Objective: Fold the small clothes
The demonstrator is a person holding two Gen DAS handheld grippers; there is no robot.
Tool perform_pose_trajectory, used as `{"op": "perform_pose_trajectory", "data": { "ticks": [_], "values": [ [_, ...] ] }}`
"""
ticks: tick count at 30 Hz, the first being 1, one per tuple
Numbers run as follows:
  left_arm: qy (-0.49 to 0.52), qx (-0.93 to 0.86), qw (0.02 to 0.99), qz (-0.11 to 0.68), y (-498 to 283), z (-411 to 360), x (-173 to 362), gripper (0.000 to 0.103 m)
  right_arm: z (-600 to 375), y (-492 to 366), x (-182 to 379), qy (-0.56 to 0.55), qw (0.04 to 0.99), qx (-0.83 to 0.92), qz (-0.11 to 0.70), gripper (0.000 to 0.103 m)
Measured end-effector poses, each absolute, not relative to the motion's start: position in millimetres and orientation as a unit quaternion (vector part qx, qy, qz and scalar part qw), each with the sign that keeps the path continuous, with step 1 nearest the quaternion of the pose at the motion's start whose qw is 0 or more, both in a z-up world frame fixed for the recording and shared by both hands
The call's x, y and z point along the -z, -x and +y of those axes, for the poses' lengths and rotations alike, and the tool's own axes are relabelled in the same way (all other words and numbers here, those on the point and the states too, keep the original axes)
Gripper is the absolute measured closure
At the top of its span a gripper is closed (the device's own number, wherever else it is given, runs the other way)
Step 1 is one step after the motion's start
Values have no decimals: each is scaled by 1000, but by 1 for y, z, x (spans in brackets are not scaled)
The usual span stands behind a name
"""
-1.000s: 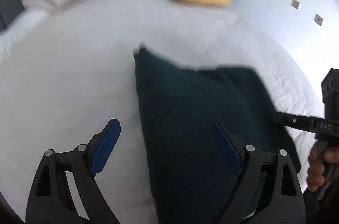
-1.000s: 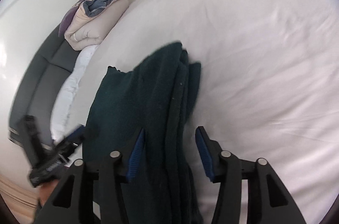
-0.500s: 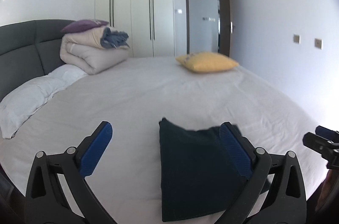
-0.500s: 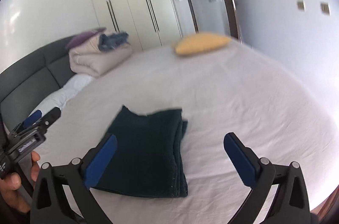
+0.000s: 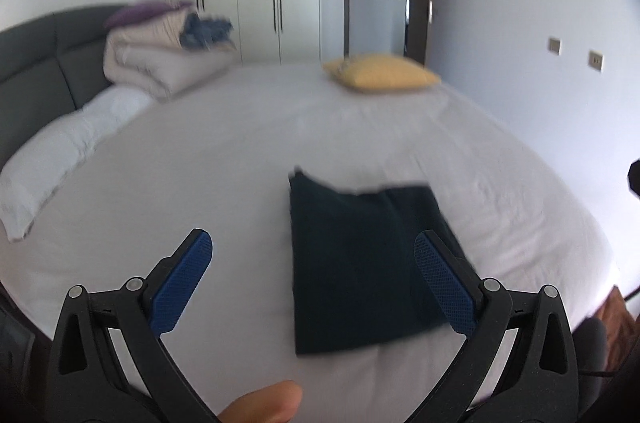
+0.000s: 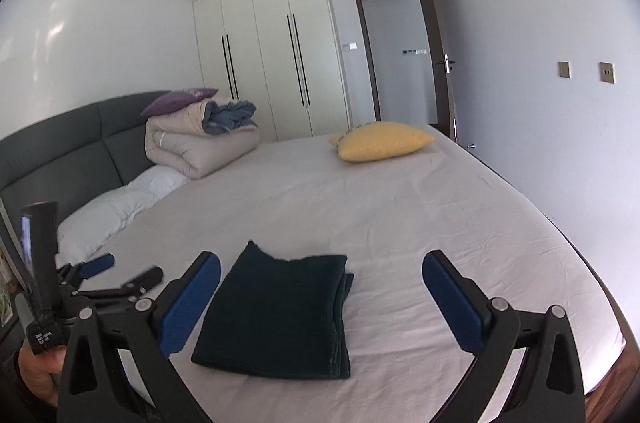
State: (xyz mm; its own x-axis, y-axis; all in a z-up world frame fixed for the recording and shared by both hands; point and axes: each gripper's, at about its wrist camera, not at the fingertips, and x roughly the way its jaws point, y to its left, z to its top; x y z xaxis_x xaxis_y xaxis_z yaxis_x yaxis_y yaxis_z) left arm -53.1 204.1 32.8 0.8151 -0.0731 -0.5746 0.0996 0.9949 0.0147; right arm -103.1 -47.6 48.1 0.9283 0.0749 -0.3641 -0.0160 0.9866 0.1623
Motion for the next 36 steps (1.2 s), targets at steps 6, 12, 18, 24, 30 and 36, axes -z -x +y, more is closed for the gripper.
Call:
{"op": "perform_pose_trajectory", "data": {
  "ticks": [6, 12, 18, 24, 30, 36],
  "values": [
    [-17, 32, 934, 355, 45, 199, 9, 0, -37, 89, -24, -93, 960, -13, 265, 0],
    [-6, 37, 924, 380, 25, 206, 36, 0, -27, 72, 9, -97, 939, -4, 331, 0],
    [2, 32, 916, 399, 13, 215, 53, 0, -19, 61, 31, -85, 925, 10, 369, 0],
    [9, 31, 912, 408, 7, 220, 62, 0, -15, 56, 48, -86, 915, 11, 393, 0],
    [10, 33, 910, 414, 5, 218, 68, 0, -15, 54, 51, -81, 913, 13, 399, 0],
    [11, 31, 909, 416, 3, 215, 73, 0, -17, 52, 53, -80, 911, 11, 405, 0]
  ]
}}
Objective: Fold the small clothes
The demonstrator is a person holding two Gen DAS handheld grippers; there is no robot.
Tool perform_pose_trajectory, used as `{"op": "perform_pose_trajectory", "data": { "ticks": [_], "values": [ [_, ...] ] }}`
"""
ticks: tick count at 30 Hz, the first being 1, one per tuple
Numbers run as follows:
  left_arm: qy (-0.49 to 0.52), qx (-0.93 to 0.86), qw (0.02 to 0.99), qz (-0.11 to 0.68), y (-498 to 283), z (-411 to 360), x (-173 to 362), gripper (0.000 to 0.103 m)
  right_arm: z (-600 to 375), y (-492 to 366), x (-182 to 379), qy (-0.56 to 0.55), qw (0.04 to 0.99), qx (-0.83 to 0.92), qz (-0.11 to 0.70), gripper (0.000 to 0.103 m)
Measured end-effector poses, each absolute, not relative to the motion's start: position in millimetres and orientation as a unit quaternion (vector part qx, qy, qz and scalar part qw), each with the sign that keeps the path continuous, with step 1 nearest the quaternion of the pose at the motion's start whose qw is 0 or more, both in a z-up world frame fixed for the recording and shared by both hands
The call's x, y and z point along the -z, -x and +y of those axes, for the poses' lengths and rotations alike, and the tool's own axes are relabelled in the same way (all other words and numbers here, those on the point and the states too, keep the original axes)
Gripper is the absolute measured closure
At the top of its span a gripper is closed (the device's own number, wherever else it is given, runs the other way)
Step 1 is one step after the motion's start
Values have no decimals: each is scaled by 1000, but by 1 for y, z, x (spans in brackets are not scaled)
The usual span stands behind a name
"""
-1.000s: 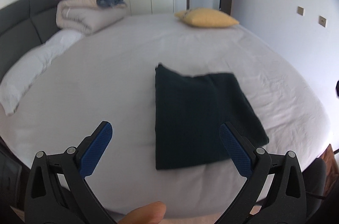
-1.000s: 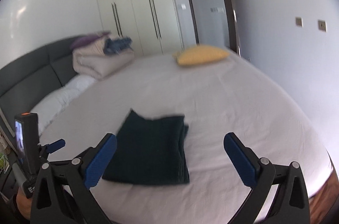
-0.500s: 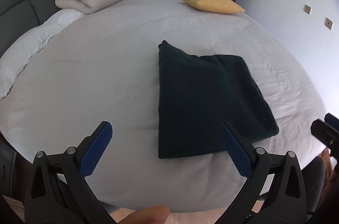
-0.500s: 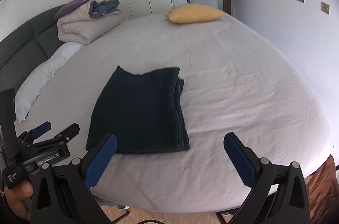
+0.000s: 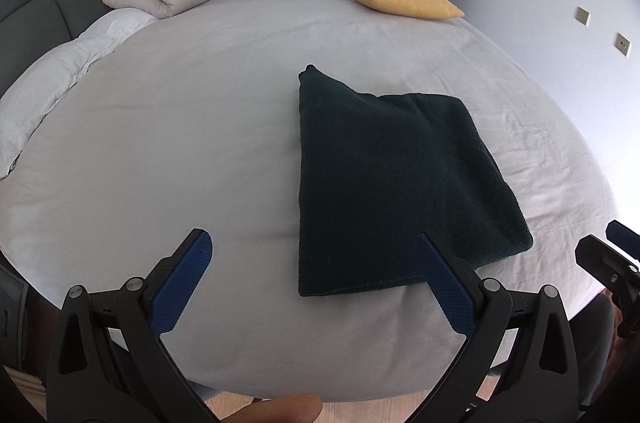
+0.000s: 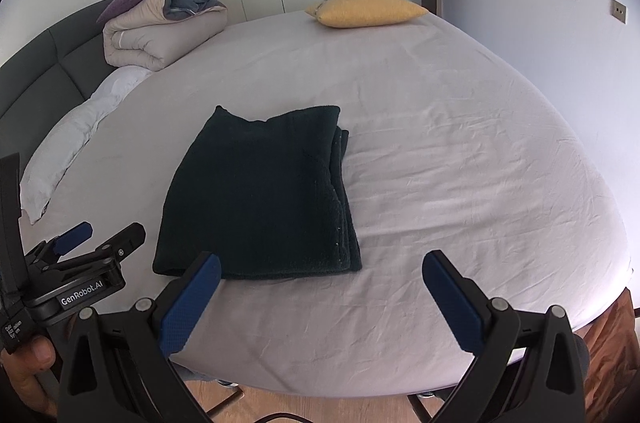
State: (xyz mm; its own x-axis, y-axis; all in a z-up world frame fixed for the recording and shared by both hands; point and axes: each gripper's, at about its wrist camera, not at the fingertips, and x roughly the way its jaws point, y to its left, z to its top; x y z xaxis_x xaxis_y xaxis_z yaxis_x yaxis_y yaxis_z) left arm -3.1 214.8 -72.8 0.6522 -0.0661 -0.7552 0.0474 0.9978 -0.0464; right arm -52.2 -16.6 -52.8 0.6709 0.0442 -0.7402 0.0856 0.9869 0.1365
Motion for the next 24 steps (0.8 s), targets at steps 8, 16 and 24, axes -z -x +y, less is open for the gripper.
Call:
{"op": "perform_pose_trajectory", "data": {
  "ticks": [8, 16, 24],
  "values": [
    [13, 29, 908, 418, 2, 213, 77, 0, -20, 51, 55, -85, 908, 13, 409, 0],
    [15, 27, 907, 420, 2, 213, 79, 0, -20, 51, 56, -85, 908, 14, 409, 0],
    [13, 28, 907, 419, 3, 212, 80, 0, -22, 50, 57, -85, 908, 14, 410, 0]
  ]
}}
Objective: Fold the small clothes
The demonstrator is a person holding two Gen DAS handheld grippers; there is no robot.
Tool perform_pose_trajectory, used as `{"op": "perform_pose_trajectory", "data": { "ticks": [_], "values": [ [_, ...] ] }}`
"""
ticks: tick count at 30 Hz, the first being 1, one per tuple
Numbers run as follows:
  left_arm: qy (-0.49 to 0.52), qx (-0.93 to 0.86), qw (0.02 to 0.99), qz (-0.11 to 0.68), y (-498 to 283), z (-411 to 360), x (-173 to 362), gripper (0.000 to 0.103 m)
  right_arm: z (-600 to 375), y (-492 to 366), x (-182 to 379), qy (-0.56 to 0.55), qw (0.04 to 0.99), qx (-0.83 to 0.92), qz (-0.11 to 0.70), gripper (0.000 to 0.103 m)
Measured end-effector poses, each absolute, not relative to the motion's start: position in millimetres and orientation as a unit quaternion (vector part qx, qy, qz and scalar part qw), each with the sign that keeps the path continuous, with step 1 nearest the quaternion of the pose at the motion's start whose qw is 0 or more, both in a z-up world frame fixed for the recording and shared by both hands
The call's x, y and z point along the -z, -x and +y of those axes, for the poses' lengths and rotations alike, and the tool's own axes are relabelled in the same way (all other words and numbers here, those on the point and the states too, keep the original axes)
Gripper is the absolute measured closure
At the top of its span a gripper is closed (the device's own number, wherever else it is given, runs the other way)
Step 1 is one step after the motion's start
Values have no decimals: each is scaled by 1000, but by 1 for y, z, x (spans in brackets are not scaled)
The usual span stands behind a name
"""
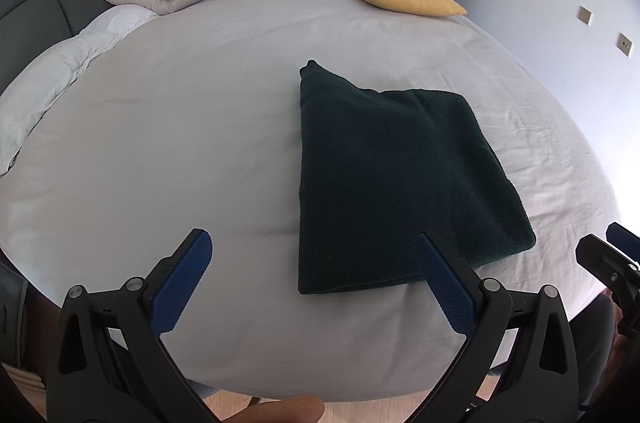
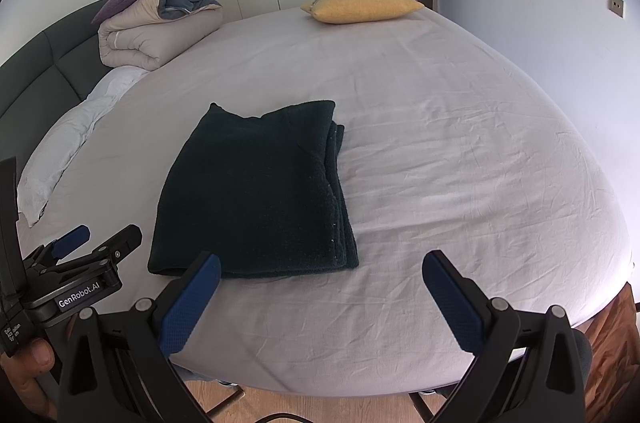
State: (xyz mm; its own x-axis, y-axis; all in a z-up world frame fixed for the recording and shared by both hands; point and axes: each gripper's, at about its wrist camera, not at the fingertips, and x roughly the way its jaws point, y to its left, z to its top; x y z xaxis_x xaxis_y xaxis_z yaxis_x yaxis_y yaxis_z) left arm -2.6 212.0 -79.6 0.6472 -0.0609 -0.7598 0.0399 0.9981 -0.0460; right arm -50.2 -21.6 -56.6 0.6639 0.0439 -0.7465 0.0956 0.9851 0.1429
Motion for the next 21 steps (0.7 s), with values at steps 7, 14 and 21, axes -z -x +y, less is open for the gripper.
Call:
{"op": "perform_pose_trajectory", "data": {
  "ticks": [7, 14, 21],
  "values": [
    [12, 28, 907, 419, 2, 212, 80, 0, -22, 50, 57, -85, 908, 14, 410, 0],
    [12, 27, 907, 419, 2, 212, 80, 0, -22, 50, 57, -84, 908, 14, 410, 0],
    [13, 28, 907, 419, 2, 212, 80, 0, -23, 50, 59, -85, 908, 15, 411, 0]
  ]
}}
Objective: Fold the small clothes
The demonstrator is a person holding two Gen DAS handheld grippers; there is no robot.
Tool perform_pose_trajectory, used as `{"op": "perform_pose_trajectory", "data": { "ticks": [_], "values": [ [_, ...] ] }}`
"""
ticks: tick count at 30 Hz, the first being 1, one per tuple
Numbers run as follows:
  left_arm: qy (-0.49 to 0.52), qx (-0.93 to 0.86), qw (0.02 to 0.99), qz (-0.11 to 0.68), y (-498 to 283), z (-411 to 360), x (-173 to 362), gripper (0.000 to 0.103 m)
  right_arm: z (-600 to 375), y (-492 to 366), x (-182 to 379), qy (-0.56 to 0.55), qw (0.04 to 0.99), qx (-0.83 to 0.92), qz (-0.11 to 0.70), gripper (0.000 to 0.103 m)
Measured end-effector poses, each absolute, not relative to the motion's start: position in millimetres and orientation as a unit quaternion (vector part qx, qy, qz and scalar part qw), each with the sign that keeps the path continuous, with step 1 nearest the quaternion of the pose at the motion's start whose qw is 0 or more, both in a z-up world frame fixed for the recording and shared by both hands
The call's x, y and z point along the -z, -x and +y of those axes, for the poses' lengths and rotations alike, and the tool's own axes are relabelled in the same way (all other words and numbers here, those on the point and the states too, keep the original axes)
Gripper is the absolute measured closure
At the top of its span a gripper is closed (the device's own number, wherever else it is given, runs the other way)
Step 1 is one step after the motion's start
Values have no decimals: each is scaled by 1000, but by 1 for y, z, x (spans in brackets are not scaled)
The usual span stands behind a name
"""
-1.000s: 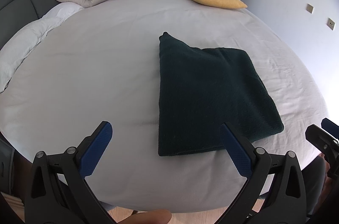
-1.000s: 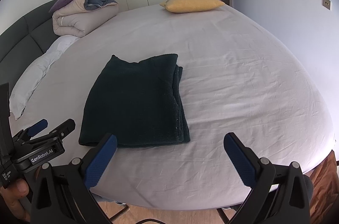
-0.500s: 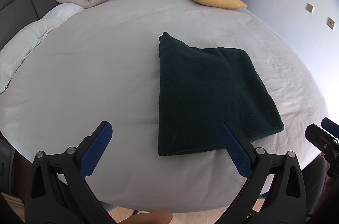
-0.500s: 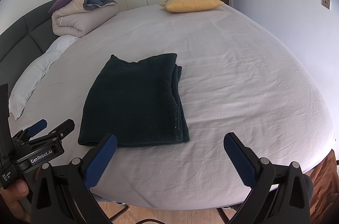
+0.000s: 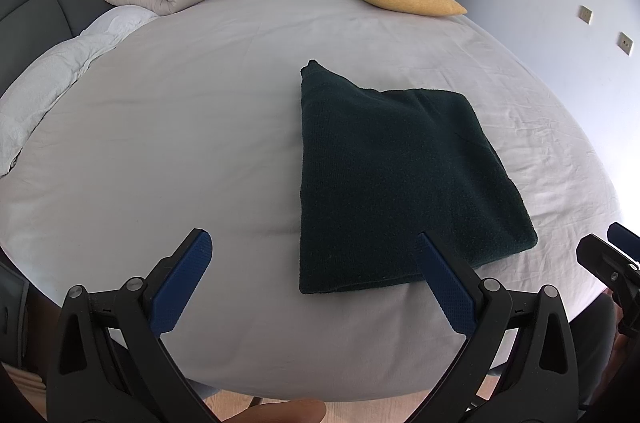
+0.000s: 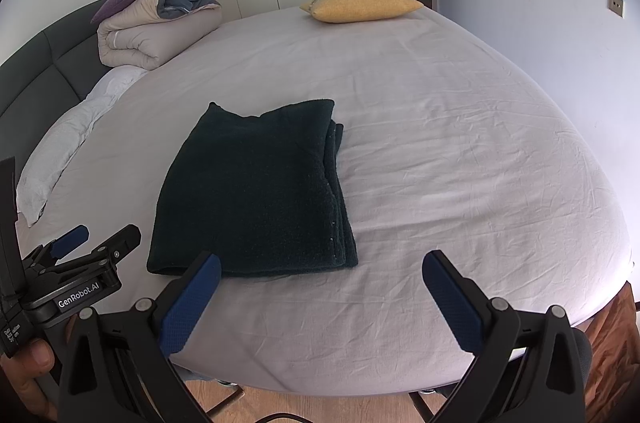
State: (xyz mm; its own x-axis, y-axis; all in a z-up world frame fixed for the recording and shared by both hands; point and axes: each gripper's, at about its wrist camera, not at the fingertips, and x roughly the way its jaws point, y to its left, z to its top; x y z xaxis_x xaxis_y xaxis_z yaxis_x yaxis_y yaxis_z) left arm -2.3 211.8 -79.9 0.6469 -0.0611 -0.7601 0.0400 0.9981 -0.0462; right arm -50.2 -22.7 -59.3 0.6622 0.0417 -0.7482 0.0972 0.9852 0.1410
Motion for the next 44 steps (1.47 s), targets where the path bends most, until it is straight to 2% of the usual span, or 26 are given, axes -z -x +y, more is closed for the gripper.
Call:
{"op": "perform_pose_trajectory", "data": {
  "ticks": [44],
  "values": [
    [15, 22, 906, 422, 6, 215, 86, 0, -18, 56, 66, -88, 905, 14, 415, 0]
  ]
}}
